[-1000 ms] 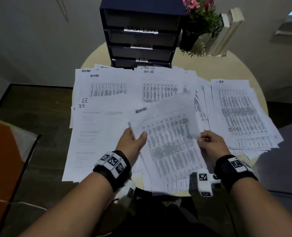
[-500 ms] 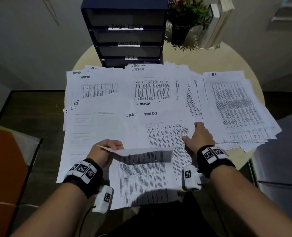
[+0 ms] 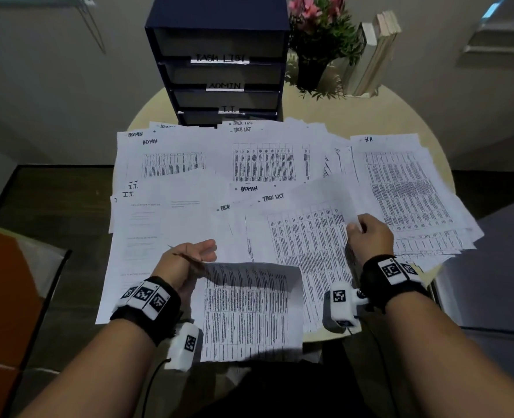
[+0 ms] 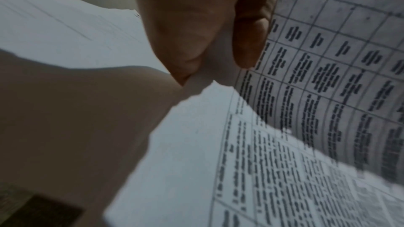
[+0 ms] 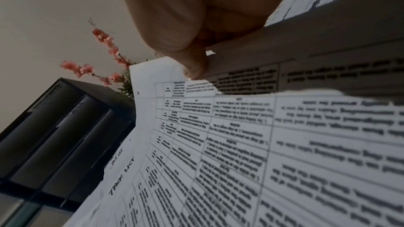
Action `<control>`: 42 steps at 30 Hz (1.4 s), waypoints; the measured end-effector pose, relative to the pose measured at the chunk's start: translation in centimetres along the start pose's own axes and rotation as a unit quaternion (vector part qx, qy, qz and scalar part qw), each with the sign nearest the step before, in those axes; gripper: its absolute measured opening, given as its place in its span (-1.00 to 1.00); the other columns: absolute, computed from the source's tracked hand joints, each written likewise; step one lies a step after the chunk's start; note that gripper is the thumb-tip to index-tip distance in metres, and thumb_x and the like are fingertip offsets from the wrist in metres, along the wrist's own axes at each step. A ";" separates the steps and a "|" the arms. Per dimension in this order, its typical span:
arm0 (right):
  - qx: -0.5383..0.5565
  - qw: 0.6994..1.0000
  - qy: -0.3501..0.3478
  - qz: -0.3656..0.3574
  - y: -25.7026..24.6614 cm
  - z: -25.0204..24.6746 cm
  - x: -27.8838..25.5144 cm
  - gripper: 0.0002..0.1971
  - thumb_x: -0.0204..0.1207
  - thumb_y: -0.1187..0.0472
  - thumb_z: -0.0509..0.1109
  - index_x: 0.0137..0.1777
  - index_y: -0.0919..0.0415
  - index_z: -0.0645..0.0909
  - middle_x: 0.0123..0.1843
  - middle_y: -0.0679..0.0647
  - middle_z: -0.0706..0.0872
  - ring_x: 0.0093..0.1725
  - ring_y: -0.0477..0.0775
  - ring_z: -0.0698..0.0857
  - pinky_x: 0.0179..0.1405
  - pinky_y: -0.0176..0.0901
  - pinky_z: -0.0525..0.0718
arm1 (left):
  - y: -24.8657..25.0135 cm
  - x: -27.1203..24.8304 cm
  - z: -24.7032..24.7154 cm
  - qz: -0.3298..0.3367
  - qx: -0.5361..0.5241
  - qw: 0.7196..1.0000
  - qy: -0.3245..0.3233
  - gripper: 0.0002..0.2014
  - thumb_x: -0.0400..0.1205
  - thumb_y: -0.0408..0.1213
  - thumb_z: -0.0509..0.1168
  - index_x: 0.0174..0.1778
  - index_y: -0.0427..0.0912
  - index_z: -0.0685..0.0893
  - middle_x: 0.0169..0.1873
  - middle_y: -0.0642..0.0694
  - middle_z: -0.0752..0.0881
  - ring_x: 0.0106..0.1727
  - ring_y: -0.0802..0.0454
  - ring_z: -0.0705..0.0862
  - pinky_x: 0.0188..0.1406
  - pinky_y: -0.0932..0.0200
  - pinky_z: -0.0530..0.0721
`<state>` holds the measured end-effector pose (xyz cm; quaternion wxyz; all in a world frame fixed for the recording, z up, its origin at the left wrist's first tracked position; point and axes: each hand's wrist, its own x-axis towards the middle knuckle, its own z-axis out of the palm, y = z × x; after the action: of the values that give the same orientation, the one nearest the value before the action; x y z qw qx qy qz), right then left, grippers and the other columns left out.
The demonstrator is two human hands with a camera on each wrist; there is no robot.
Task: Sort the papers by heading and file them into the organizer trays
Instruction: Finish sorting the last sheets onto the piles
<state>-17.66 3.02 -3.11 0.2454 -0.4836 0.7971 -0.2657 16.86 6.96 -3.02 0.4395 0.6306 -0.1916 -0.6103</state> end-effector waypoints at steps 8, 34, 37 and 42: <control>-0.021 0.999 0.035 0.010 0.5 -0.8 0.8 -0.80 0.67 0.32 0.25 -0.11 0.37 0.66 -0.26 0.28 0.67 -0.24 0.26 0.61 -0.24 -0.15 0.49 | -0.7 -1.0 0.0 -0.003 0.001 1.000 -0.025 -0.50 0.38 -0.77 -0.07 -0.73 -0.14 0.40 0.22 -0.18 0.76 0.25 -0.21 0.69 -0.33 0.14 0.42; -0.061 0.993 -0.102 0.003 -0.5 2.0 -1.5 -0.88 0.57 0.31 0.38 -0.07 0.31 0.75 -0.17 0.22 0.75 -0.11 0.25 0.71 -0.14 -0.17 0.54 | -1.5 -1.3 -0.2 -0.017 -0.006 0.998 -0.054 -0.52 0.40 -0.74 0.01 -0.72 -0.17 0.47 0.10 -0.32 0.79 0.02 -0.31 0.76 -0.21 0.03 0.70; -0.023 0.994 -0.099 0.028 -1.0 2.1 -2.0 -0.73 0.59 0.22 0.34 -0.30 0.32 0.67 -0.37 0.28 0.68 -0.34 0.20 0.64 -0.26 -0.08 0.58 | -1.6 -1.8 0.8 -0.039 0.004 0.997 -0.073 -0.47 0.47 -0.73 -0.02 -0.74 -0.17 0.49 0.14 -0.26 0.77 0.16 -0.29 0.73 -0.47 0.08 0.71; 0.076 0.975 -0.165 0.128 -1.4 2.3 -2.0 -0.72 0.62 0.28 0.30 -0.31 0.08 0.35 -0.39 0.06 0.41 -0.32 0.11 0.48 -0.33 -0.07 0.46 | -1.7 -2.1 2.0 -0.046 -0.002 0.996 -0.082 -0.44 0.44 -0.78 -0.07 -0.76 -0.19 0.49 0.17 -0.24 0.75 0.18 -0.28 0.73 -0.50 0.10 0.67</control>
<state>-14.46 3.91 -3.58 0.4414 -0.3944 0.7785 -0.2086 14.13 8.91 -2.81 0.3948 0.5859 -0.1968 -0.6798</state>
